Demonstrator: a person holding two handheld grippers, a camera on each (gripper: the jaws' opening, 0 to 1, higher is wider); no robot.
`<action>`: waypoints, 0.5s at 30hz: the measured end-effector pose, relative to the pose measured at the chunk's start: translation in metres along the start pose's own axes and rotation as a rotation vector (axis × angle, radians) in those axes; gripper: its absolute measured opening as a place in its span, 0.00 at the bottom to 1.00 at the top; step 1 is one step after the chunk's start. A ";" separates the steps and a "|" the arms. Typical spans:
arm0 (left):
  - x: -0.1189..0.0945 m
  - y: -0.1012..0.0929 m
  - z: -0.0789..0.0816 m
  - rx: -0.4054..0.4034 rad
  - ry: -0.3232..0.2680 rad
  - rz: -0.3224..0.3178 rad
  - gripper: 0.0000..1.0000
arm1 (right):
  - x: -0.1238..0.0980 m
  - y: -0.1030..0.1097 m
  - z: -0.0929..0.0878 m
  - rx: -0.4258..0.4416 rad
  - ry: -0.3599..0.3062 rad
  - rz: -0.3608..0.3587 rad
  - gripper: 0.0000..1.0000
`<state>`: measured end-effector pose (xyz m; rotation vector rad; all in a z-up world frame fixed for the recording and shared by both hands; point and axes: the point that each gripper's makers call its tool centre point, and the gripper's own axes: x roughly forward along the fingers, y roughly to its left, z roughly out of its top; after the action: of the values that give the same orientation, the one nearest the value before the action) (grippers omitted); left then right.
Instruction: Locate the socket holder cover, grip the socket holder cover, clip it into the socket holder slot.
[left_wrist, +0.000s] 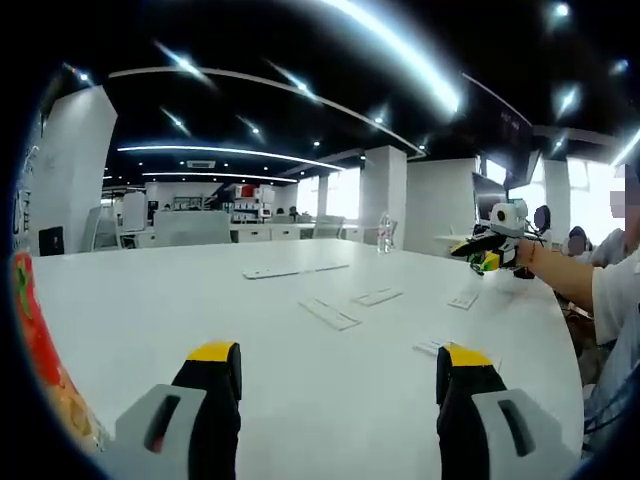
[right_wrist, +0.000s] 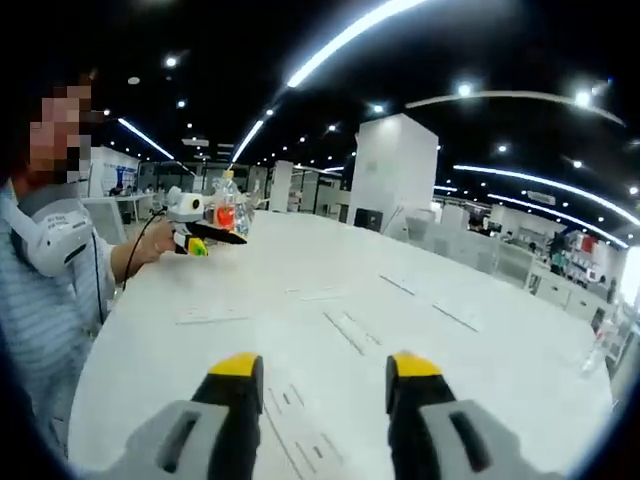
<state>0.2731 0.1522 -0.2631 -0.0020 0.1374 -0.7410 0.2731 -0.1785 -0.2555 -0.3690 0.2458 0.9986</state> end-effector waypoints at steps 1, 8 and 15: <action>0.000 0.000 0.000 0.000 0.002 -0.001 0.80 | 0.000 0.000 0.001 -0.009 0.021 0.009 0.51; 0.000 0.000 -0.001 -0.002 0.004 -0.001 0.80 | 0.002 0.004 0.000 -0.039 0.124 0.083 0.46; 0.001 0.002 -0.003 -0.008 0.010 -0.001 0.80 | 0.005 0.007 -0.007 -0.063 0.240 0.157 0.43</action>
<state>0.2744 0.1529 -0.2661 -0.0065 0.1497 -0.7413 0.2694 -0.1736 -0.2651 -0.5338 0.4668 1.1188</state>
